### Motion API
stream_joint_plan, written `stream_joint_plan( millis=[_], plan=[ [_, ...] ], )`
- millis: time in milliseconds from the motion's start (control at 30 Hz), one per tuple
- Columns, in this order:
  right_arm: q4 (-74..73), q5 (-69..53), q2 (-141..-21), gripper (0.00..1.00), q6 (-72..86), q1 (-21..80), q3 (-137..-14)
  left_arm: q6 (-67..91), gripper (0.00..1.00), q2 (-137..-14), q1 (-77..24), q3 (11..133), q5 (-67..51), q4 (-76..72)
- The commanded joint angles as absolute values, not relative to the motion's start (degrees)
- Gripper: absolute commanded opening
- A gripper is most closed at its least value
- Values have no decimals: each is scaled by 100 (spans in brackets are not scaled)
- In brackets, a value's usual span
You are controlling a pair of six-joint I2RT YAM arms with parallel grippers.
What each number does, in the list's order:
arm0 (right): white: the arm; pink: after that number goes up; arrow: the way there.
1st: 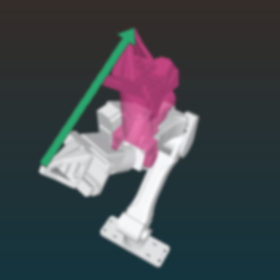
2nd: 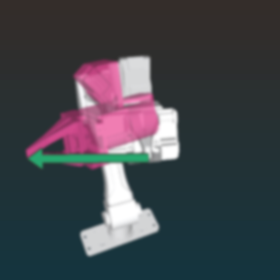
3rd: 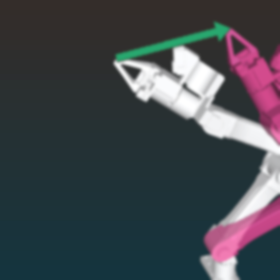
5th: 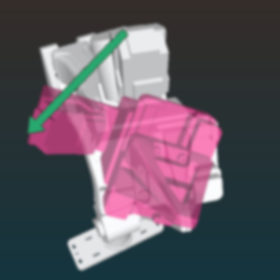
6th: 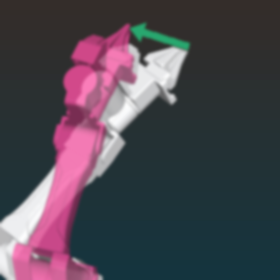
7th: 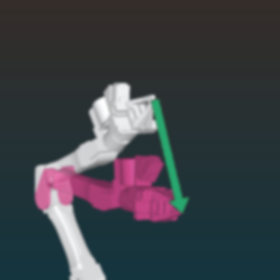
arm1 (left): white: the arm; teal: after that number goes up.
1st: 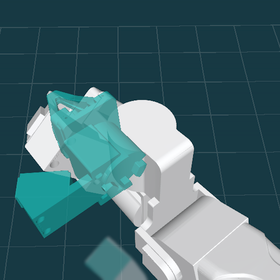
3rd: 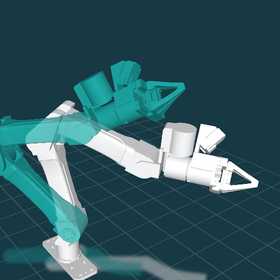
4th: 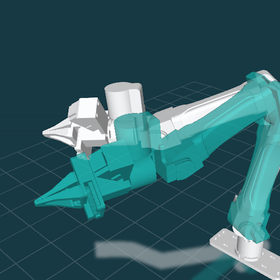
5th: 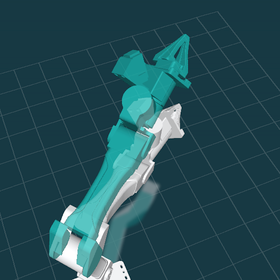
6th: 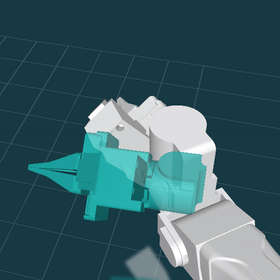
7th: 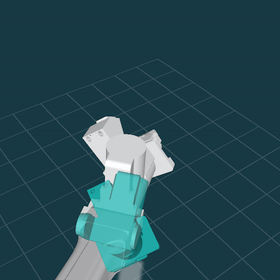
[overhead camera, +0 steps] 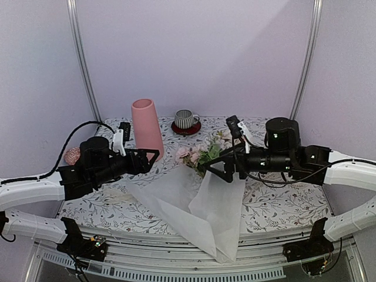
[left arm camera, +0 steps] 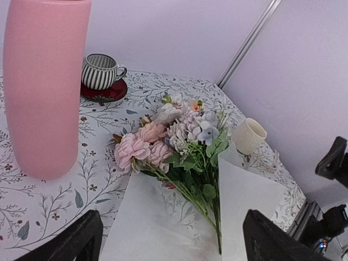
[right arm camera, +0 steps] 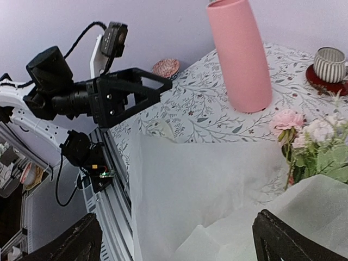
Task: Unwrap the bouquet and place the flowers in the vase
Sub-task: Unfold the folded wrapping paper from the folded wrapping paper.
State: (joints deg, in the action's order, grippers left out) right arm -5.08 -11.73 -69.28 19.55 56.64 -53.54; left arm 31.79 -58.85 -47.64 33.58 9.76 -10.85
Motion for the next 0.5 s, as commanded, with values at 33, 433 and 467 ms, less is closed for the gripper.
stream_joint_plan(
  millis=[33, 433, 467],
  plan=[
    [-1038, -390, -6559, 99, 2082, 5353, -5065, 2978, 92, -5838, -4808, 3611, 954, -722],
    [-1567, 170, -7557, 99, 2788, 5311, -5450, 3147, 92, -6522, -4812, 3911, 92, -58],
    [-1571, 228, -7599, 99, 2858, 5309, -5469, 3183, 92, -6549, -4814, 3833, 26, -107]
  ],
)
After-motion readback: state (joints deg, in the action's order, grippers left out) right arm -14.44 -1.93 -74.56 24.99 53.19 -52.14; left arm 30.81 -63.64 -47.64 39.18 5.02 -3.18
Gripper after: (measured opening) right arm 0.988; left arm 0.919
